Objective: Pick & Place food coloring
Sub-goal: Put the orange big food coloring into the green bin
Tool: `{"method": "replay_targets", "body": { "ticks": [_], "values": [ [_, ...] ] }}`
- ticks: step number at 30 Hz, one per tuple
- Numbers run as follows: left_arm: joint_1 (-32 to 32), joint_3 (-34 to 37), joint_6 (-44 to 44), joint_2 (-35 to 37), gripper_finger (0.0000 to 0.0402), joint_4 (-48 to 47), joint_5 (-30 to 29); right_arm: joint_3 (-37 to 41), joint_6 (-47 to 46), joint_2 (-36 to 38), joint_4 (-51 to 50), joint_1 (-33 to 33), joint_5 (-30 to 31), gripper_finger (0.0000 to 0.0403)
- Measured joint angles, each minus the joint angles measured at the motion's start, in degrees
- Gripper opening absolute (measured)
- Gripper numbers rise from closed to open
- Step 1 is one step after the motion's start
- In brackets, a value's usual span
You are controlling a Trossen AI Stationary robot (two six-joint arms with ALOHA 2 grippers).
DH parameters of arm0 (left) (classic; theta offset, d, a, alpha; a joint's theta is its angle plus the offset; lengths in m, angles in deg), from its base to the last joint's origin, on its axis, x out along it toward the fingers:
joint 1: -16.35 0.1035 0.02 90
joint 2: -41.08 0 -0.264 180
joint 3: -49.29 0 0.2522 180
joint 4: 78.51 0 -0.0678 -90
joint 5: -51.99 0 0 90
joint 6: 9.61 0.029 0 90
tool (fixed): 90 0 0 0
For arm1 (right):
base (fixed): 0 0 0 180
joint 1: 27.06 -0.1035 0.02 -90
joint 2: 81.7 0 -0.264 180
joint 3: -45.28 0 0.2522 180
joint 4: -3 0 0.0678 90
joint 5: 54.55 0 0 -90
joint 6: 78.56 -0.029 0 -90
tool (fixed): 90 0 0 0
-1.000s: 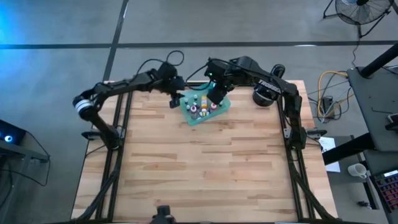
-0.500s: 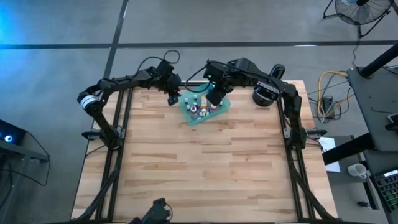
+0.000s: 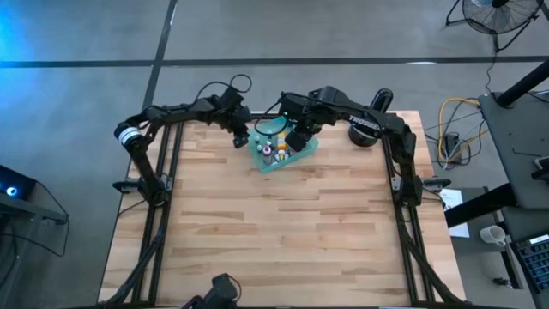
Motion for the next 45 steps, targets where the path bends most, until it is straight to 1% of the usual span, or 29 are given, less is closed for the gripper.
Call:
{"method": "replay_targets", "body": {
  "ticks": [3,5,13,17,21,27,37,42,45],
  "values": [
    [-0.1,-0.1,-2.3,-0.8,0.0123,0.4,0.0,0.4,0.0,0.0,0.7,0.0,0.0,0.0105],
    [-0.1,-0.1,-3.2,-0.9,0.0113,0.4,0.0,0.4,-0.5,0.0,1.0,0.0,0.0,0.0101],
    [-0.3,-0.1,-5.1,-1.0,0.0034,-0.3,-0.7,0.3,-2.2,0.4,1.1,-0.2,3.0,0.0081],
    [-0.8,-0.1,-7.6,-1.0,0.0011,-0.8,-1.1,0.3,-2.4,0.8,1.1,-0.2,3.0,0.0073],
    [-1.7,-0.1,-10.3,-1.0,0.0006,-1.9,-1.0,0.3,-3.0,1.2,1.1,-0.2,3.1,0.0068],
    [-3.6,-0.1,-13.7,-0.8,0.0005,-4.4,-0.8,0.3,-3.0,1.4,1.1,-0.3,3.1,0.0074],
    [-9.0,0.0,-17.7,0.0,0.0005,-9.4,-0.8,0.3,-2.5,1.4,0.8,-0.6,3.0,0.0066],
    [-12.3,0.2,-19.7,1.0,0.0005,-11.3,-2.3,0.7,-1.9,2.1,-1.2,-2.4,3.0,0.0064],
    [-13.8,0.2,-20.7,1.6,0.0005,-13.9,-2.6,1.2,-1.6,3.5,-1.2,-4.2,3.0,0.0064]
  ]
}}
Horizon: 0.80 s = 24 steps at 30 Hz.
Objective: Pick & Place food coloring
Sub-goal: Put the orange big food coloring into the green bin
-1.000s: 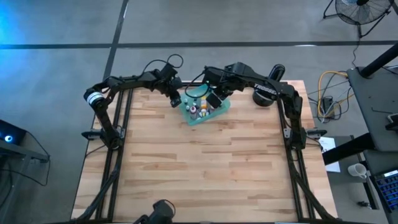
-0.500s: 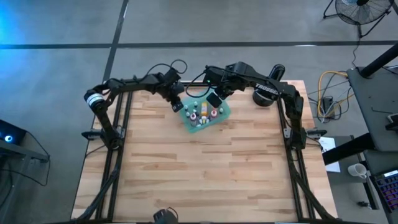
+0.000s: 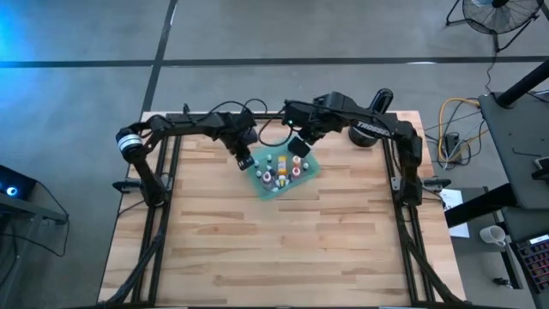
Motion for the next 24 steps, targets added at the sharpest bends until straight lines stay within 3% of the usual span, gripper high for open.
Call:
{"method": "replay_targets", "body": {
  "ticks": [13,24],
  "values": [
    [-9.5,3.7,-6.4,2.6,0.0005,-0.6,-0.4,4.0,-1.5,6.0,0.0,-5.0,0.3,0.0063],
    [-13.7,3.9,-3.5,6.4,0.0005,0.3,-2.2,12.6,-2.8,8.4,0.4,-6.6,0.4,0.0063]
  ]
}}
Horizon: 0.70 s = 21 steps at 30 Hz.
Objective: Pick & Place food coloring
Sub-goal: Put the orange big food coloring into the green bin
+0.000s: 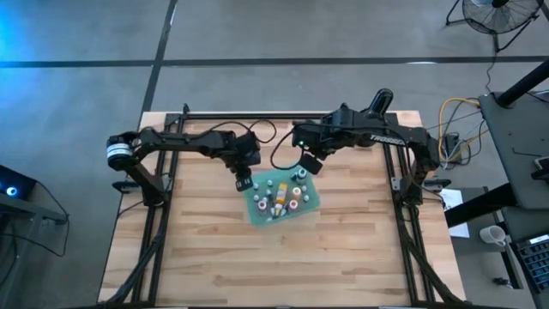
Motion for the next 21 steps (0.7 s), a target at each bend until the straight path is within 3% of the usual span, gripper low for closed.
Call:
{"method": "replay_targets", "body": {
  "ticks": [7,13,16,21],
  "values": [
    [-0.2,0.0,3.9,1.1,0.0010,2.1,-0.7,2.0,-0.1,0.4,0.4,-0.2,0.0,0.0063],
    [-0.8,-1.3,12.6,1.3,0.0072,9.2,-6.8,3.3,-0.5,2.8,0.7,-0.3,0.0,0.0063],
    [-0.5,-4.6,7.8,1.1,0.0107,9.4,-7.2,4.2,-1.8,5.1,0.7,-0.3,0.0,0.0063],
    [0.5,-11.3,-3.3,0.6,0.0126,8.1,0.4,5.9,-1.9,9.3,1.0,-0.3,1.8,0.0063]
  ]
}}
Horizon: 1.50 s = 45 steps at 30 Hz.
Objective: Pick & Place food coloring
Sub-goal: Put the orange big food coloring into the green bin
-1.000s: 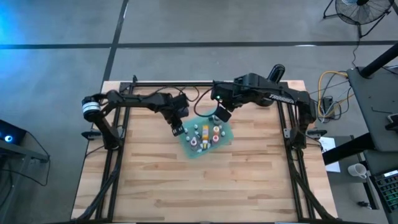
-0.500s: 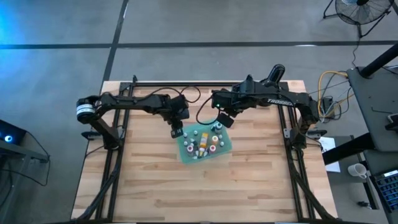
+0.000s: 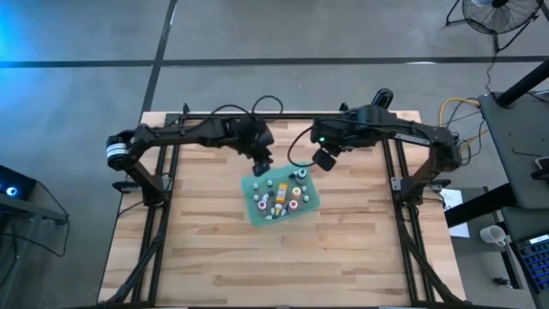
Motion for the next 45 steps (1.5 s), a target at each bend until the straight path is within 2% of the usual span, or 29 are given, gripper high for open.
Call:
{"method": "replay_targets", "body": {
  "ticks": [6,10,14,18,23,28,32,37,40,45],
  "values": [
    [-2.6,-5.9,-8.6,-0.4,0.0127,-4.3,-6.2,4.4,2.7,5.3,2.6,0.1,2.5,0.0063],
    [-5.9,-7.0,-16.0,-0.4,0.0129,-7.0,-9.8,8.3,4.6,8.7,3.9,0.1,2.6,0.0063],
    [-10.5,-6.8,-24.3,-0.4,0.0149,-8.3,-12.5,12.5,4.9,12.4,5.0,0.1,2.6,0.0063],
    [-13.9,-6.8,-31.7,-0.4,0.0166,-8.2,-14.1,16.7,2.0,16.2,7.0,0.1,1.8,0.0063],
    [-14.5,-6.9,-41.1,-0.4,0.0167,-7.2,-14.7,20.2,-5.2,19.3,7.3,-0.3,0.5,0.0063],
    [-15.2,-6.8,-46.5,-1.7,0.0167,-5.8,-14.7,22.3,-9.8,20.7,7.1,-0.7,0.1,0.0063],
    [-16.4,-6.8,-52.6,-3.8,0.0167,-3.4,-15.4,23.3,-9.2,20.8,7.1,-0.7,0.2,0.0063],
    [-17.1,-8.3,-60.6,-8.3,0.0166,-6.3,-15.9,23.8,-2.9,20.8,7.1,-0.6,2.9,0.0063],
    [-17.3,-11.6,-61.4,-11.9,0.0165,-6.4,-15.9,23.8,-0.1,20.9,7.1,-0.6,4.4,0.0063],
    [-17.3,-19.2,-62.6,-19.7,0.0165,-13.5,-15.8,23.8,5.1,21.3,7.2,-0.6,5.3,0.0063]
  ]
}}
